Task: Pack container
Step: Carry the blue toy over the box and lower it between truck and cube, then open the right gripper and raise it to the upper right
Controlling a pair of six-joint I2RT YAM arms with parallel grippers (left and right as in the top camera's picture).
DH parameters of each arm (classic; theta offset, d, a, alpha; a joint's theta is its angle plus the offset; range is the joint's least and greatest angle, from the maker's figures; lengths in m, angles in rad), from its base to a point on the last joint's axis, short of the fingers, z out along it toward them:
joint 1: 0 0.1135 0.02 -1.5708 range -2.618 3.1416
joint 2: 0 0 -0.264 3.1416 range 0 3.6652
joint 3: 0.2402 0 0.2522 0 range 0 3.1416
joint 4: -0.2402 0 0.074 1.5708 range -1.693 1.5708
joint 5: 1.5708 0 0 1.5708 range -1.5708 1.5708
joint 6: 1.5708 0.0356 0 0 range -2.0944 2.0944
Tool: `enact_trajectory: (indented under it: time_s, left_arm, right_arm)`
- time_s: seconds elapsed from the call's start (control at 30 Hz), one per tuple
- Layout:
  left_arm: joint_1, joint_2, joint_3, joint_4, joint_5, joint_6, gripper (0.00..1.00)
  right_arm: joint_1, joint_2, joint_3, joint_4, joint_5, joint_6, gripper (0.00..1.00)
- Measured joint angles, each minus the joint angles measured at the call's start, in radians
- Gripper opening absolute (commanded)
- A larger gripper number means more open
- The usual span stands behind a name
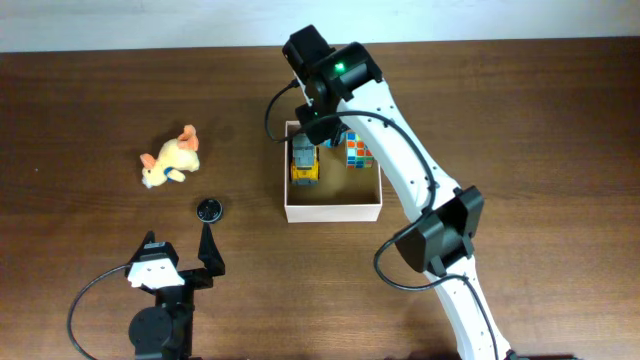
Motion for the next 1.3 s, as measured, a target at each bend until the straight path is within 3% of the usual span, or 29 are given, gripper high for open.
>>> enact_trajectory:
  time_s: [0.43, 0.63, 1.0, 1.3]
  left_arm:
    - [0.0, 0.0, 0.0, 0.0, 0.0, 0.0, 0.99]
    - [0.0, 0.0, 0.0, 0.0, 0.0, 0.0, 0.99]
    - [0.0, 0.0, 0.0, 0.0, 0.0, 0.0, 0.99]
    - [0.0, 0.0, 0.0, 0.0, 0.0, 0.0, 0.99]
  right_arm:
    - [-0.011, 0.06, -0.054, 0.04, 0.007, 0.0, 0.47]
    - [-0.043, 0.06, -0.054, 0.04, 0.013, 0.0, 0.7]
    - [-0.062, 0.06, -0.054, 0.04, 0.014, -0.003, 0.79]
    - [-0.062, 0.06, -0.041, 0.012, 0.014, -0.003, 0.95]
